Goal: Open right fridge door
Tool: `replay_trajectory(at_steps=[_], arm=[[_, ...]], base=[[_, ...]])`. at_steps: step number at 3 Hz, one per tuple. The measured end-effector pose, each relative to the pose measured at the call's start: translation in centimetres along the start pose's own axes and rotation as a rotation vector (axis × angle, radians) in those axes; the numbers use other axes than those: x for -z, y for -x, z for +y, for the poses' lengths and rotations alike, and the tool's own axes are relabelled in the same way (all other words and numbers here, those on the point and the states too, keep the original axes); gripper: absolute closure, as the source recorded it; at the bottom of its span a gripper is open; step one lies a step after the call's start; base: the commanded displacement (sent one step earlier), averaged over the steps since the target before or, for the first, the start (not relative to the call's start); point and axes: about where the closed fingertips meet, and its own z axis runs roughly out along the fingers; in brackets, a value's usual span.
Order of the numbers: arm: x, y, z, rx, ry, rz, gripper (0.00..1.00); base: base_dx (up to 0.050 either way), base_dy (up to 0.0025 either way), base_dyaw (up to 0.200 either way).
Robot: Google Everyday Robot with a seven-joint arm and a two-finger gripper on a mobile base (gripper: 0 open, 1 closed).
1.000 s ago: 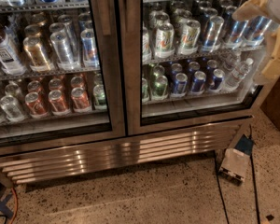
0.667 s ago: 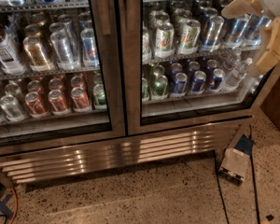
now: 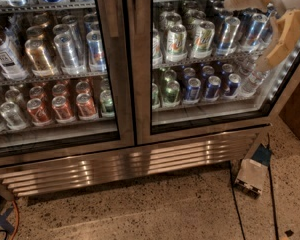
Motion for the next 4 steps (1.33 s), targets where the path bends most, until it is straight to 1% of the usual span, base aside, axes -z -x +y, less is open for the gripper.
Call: replay_trajectory(at_steps=[1,2,3,4], arm=[[-0.6,0.9,-1.9,0.012,-0.027,-0.075,0.0],[-0.8,1.2,-2.7,0.012,-0.052,-0.083,0.0],[-0.6,0.5,-3.0,-0.006,-0.07,-0.107,0.0],[-0.9,0.1,-3.8,0.008,-0.053,-0.192,0.0]], base=[[0.0,0.0,0.0],[0.0,0.0,0.0],[0.0,0.0,0.0],[0.0,0.0,0.0]])
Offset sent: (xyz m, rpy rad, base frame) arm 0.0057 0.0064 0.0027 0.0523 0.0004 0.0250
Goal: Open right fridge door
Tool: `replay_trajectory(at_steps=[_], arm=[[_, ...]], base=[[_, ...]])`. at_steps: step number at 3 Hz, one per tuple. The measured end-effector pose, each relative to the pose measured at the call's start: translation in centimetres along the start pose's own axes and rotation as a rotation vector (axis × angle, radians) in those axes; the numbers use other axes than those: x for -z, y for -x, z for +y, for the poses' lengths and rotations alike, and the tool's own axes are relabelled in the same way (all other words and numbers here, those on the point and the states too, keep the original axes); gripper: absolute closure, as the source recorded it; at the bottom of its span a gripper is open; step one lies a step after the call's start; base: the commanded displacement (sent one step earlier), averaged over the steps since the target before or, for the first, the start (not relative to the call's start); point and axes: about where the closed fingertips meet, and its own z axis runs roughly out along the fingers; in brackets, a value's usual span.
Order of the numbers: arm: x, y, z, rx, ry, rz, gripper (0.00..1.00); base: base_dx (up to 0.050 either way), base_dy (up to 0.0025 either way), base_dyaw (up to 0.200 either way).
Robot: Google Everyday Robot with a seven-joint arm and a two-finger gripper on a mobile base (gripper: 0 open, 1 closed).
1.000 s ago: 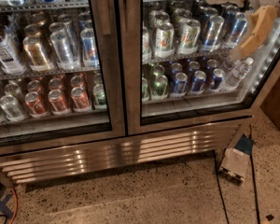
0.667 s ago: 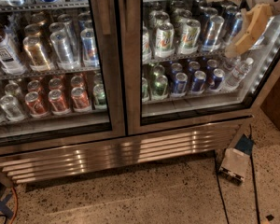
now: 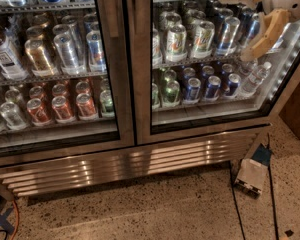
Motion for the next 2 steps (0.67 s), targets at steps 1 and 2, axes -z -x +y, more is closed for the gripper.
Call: replay_trajectory(at_steps=[1,2], arm=[[-1.0,0.6,-1.1,0.04,0.039,-0.072,0.0],[-1.9,2.2,-2.2,0.097,0.062,-0.123,0.0]], base=[[0.0,0.0,0.0],[0.0,0.0,0.0]])
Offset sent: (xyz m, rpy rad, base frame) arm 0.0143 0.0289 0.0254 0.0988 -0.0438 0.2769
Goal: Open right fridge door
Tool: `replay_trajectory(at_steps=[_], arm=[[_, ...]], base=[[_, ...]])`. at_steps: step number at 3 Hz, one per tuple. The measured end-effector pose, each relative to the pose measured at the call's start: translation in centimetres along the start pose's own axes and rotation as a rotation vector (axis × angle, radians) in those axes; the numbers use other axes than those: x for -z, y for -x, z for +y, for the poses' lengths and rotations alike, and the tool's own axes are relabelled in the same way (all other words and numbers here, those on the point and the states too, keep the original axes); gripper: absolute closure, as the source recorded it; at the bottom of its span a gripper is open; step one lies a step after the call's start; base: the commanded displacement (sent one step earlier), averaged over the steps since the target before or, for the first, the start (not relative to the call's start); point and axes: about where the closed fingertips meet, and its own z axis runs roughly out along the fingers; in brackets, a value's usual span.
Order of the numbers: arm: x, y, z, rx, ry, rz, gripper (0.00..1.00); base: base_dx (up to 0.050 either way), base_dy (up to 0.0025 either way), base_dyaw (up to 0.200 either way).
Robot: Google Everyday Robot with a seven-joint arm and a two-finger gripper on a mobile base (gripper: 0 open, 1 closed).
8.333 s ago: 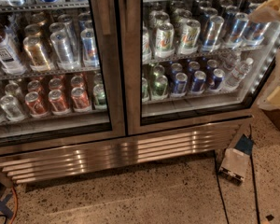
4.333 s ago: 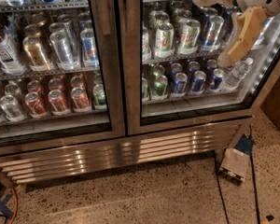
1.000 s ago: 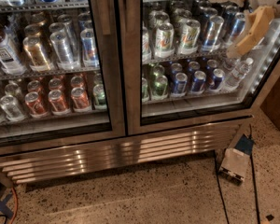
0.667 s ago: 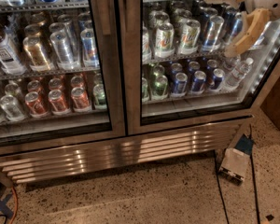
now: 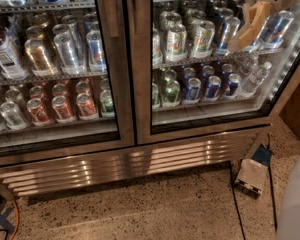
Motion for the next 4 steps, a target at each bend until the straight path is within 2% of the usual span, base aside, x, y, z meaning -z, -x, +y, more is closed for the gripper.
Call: replay_trajectory(at_steps=[2,4], arm=[[-0.7,2.2,-1.5,0.076,-0.002,0.001,0.0],[-4.3,2.5,-2.7,0.073,0.058,0.016,0.0]], base=[[0.0,0.0,0.0],[0.0,0.0,0.0]])
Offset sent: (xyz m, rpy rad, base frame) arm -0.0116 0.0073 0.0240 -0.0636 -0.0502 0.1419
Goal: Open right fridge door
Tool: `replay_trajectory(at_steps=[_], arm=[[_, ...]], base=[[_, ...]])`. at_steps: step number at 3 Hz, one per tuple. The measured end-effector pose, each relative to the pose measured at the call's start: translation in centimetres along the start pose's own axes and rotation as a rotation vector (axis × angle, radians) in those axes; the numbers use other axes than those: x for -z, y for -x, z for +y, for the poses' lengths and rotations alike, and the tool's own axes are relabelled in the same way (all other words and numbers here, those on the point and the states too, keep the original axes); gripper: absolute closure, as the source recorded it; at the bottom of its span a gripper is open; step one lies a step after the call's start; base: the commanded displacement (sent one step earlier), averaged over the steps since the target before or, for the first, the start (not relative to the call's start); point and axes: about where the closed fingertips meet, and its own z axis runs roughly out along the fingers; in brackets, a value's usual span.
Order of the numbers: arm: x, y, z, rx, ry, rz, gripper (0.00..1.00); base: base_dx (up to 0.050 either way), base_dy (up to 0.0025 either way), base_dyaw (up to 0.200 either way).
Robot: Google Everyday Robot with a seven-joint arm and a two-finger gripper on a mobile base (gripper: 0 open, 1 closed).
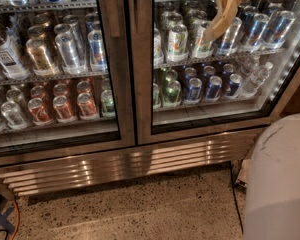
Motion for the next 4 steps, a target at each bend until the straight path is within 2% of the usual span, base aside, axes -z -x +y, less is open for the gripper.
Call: replay_trajectory(at_steps=[1,2,3,4], arm=[[-2.4,-1.0,0.4,-0.036,0.061,-0.024,0.0],[-2.4,-1.0,0.4,-0.036,0.061,-0.024,0.0],[-4.0,-0.9,-1.0,-0.036,0.057,-0.036,0.0],[-5.7,-0.7,-1.7,-0.03,0.079,-0.041,0.0]], base=[[0.0,0.0,0.0],[0.0,0.0,0.0],[0.0,0.0,0.0],[0.0,0.0,0.0]])
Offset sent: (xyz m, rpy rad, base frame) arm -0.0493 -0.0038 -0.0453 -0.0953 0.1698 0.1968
